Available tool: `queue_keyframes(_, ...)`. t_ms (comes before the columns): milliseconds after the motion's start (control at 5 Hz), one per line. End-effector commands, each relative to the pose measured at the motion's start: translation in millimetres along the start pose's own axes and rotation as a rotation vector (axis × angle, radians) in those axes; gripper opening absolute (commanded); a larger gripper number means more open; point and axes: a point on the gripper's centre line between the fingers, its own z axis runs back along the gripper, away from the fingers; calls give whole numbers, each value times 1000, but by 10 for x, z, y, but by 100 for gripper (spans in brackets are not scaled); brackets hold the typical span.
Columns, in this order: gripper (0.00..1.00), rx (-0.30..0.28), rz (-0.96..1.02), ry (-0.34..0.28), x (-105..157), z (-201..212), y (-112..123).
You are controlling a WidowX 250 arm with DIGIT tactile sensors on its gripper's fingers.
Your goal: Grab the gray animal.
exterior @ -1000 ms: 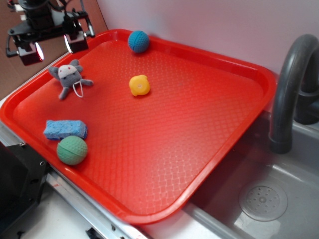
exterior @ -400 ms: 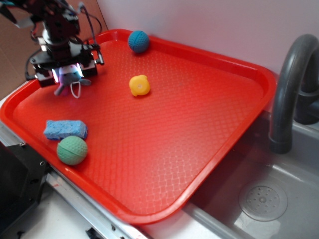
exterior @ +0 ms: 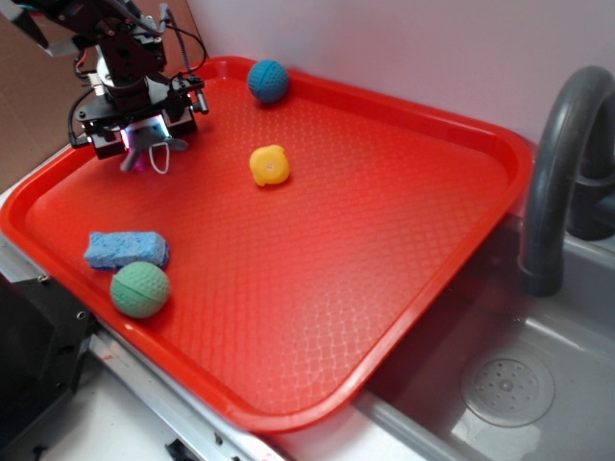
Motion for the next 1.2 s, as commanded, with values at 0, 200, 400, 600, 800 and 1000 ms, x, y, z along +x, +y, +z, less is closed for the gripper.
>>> queue_keyframes(0, 0, -89, -142, 125, -20, 538, 87)
queue_keyframes(200, 0, -193, -213, 207, 21, 976, 17)
queue_keyframes(400, 0, -309, -439, 296, -68, 1451, -43)
queue_keyframes(600, 0, -396, -624, 309, -184, 1866, -32)
queue_keyframes(800, 0, -457, -743, 284, -306, 2169, 35)
queue_keyframes(1000, 0, -476, -810, 282, -387, 2219, 62)
